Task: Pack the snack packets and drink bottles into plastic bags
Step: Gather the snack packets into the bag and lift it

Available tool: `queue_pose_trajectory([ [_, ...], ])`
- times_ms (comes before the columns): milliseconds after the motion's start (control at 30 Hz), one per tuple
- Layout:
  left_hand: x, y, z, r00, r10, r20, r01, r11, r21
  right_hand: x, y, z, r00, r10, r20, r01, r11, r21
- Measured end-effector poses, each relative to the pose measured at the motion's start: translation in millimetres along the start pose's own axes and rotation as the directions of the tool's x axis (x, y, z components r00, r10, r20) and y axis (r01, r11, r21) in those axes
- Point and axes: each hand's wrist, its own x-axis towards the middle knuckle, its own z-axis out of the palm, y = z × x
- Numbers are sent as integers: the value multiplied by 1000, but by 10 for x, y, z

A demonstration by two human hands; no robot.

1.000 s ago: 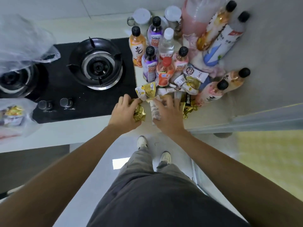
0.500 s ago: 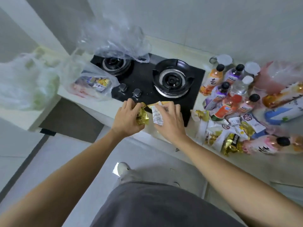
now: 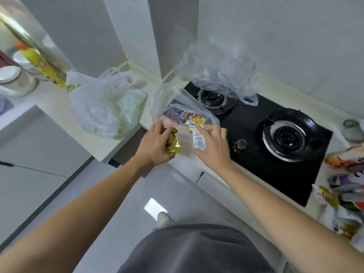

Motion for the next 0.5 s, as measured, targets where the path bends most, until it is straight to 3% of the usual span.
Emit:
queue_pose_trajectory([
  [267,886,-534,165,992,18,124,-12,999,-52,891,-66,437,993,86,85,-95,990,106],
  [500,1689,-693,351,966,55,252,-37,996,-76,1375,-65,622,970,88,228,-91,996,3],
])
